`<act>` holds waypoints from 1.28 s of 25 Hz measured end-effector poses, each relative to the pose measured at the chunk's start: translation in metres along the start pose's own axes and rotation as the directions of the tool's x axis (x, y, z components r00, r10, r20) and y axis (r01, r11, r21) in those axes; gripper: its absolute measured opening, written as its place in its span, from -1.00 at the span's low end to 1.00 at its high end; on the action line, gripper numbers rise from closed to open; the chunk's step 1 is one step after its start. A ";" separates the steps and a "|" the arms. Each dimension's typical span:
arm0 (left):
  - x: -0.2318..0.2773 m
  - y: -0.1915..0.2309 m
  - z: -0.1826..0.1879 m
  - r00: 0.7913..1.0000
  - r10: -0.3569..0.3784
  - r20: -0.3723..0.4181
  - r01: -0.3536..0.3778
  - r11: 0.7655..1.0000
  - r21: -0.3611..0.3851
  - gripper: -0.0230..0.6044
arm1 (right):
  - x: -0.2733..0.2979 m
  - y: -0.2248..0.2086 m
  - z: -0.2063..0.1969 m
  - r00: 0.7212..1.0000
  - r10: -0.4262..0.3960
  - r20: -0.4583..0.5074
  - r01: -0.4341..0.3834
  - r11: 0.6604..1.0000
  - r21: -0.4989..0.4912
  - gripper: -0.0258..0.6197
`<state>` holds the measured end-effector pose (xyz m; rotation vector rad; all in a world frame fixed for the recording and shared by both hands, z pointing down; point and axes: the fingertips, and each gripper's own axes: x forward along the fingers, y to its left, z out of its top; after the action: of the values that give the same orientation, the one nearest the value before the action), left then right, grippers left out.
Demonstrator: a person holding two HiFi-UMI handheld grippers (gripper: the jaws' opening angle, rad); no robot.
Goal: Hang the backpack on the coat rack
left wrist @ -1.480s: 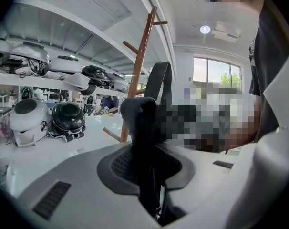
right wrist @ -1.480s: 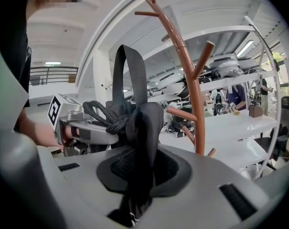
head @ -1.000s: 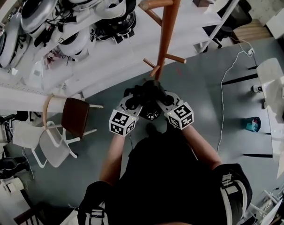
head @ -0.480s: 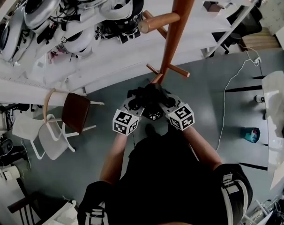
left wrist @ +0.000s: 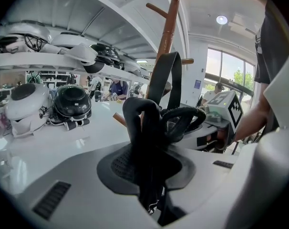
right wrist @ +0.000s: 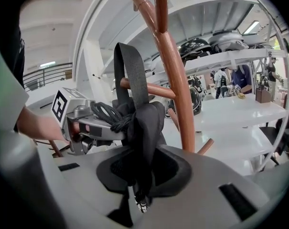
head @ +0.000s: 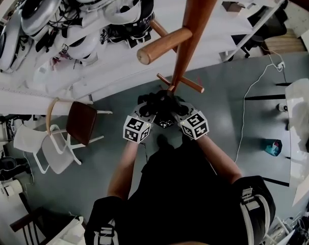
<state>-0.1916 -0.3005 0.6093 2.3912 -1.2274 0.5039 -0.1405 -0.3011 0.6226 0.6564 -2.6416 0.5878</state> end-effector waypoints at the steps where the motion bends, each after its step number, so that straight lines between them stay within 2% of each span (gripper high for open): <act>1: 0.003 0.002 0.000 1.000 0.001 -0.005 -0.001 1.000 0.001 -0.64 | 0.001 -0.002 0.000 1.000 0.001 -0.004 -0.001 1.000 -0.002 -0.68; 13: 0.038 0.016 -0.002 0.999 -0.019 -0.044 0.020 1.000 0.006 -0.64 | 0.012 -0.032 -0.010 0.998 -0.046 -0.042 0.046 0.999 0.020 -0.68; 18: 0.050 0.016 -0.005 0.997 -0.041 -0.061 0.042 0.999 0.015 -0.64 | 0.011 -0.039 -0.015 0.995 -0.074 -0.069 0.073 0.997 -0.024 -0.68; 32: 0.077 0.014 -0.018 0.991 -0.060 -0.121 0.064 0.998 0.026 -0.64 | 0.012 -0.058 -0.034 0.988 -0.095 -0.122 0.091 0.995 -0.043 -0.68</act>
<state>-0.1634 -0.3515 0.6644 2.3777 -1.0977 0.6410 -0.1130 -0.3363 0.6744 0.7046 -2.4865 0.5333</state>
